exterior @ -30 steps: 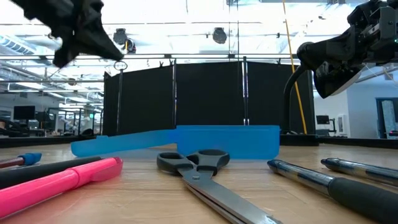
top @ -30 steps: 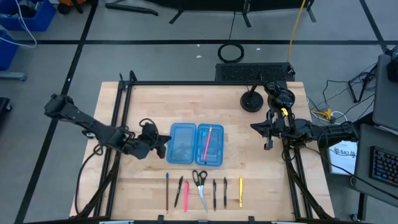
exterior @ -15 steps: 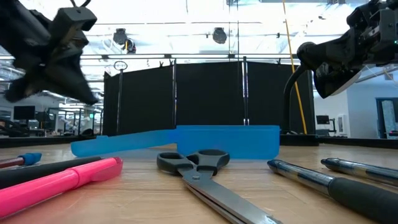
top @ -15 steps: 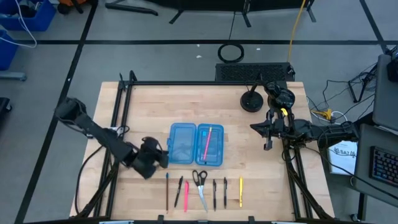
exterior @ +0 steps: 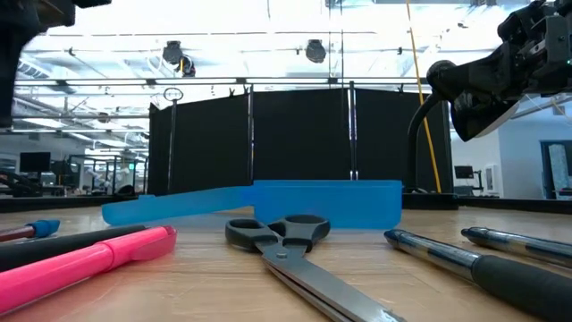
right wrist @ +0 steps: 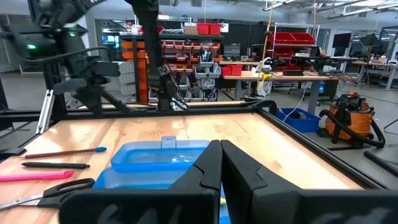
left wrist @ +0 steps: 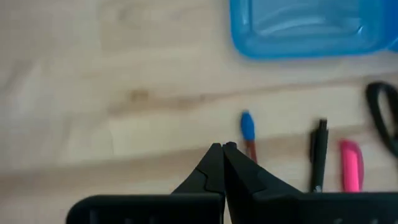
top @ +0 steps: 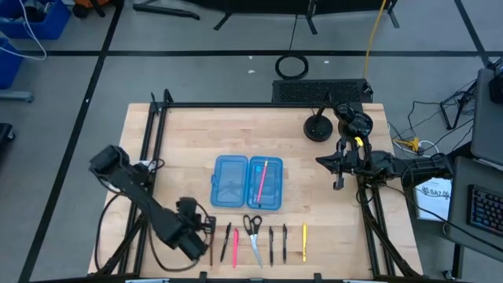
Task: Pick & place school supplies into a supply box
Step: Put the brown pencil into the blue pencil box
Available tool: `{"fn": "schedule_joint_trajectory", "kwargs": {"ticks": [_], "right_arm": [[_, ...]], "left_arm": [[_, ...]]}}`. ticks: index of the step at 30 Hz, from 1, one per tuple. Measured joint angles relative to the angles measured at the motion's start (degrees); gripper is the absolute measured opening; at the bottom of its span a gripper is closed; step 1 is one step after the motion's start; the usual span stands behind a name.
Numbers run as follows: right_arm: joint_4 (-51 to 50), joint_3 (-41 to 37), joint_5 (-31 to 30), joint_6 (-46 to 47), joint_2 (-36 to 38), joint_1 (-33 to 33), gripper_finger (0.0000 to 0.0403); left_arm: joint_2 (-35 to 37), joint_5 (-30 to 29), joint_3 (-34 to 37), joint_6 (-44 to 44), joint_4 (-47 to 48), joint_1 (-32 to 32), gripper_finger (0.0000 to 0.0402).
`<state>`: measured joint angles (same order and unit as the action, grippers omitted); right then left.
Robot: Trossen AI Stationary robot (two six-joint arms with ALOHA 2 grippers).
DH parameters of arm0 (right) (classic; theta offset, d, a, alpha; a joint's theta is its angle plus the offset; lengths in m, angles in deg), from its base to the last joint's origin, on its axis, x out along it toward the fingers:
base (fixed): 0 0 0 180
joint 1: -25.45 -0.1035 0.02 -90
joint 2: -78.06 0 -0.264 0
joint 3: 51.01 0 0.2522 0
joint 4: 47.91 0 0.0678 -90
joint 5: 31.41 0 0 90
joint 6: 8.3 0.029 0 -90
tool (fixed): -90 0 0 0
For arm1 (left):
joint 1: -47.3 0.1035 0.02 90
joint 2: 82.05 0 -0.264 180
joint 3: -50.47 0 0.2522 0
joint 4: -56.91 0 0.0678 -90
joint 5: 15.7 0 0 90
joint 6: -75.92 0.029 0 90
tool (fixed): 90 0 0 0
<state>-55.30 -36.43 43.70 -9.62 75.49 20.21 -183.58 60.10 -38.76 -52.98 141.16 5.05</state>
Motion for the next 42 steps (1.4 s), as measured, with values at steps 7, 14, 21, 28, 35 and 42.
{"fn": "schedule_joint_trajectory", "kwargs": {"ticks": [7,14,21,28,35,42], "right_arm": [[0.0,0.0,0.0,0.0,0.0,0.0,0.0000],[0.0,0.0,0.0,0.0,0.0,0.0,0.0000],[0.0,0.0,0.0,0.0,0.0,0.0,0.0000],[0.0,0.0,0.0,0.0,0.0,0.0,0.0000],[0.0,0.0,0.0,0.0,0.0,0.0,0.0000],[0.0,0.0,0.0,0.5,0.0,0.0,0.0000]], "left_arm": [[-4.1,7.3,-3.5,3.3,-1.9,3.6,0.0004],[-4.0,6.2,-2.4,10.5,-3.9,6.2,0.0041],[-4.0,6.2,-2.4,12.0,-6.3,8.3,0.0167],[-4.0,6.3,-2.4,15.9,-7.7,10.1,0.0238],[-4.0,9.1,0.4,18.8,-9.5,10.7,0.0243],[-4.0,10.4,7.9,20.0,-21.2,11.5,0.0244]]}}
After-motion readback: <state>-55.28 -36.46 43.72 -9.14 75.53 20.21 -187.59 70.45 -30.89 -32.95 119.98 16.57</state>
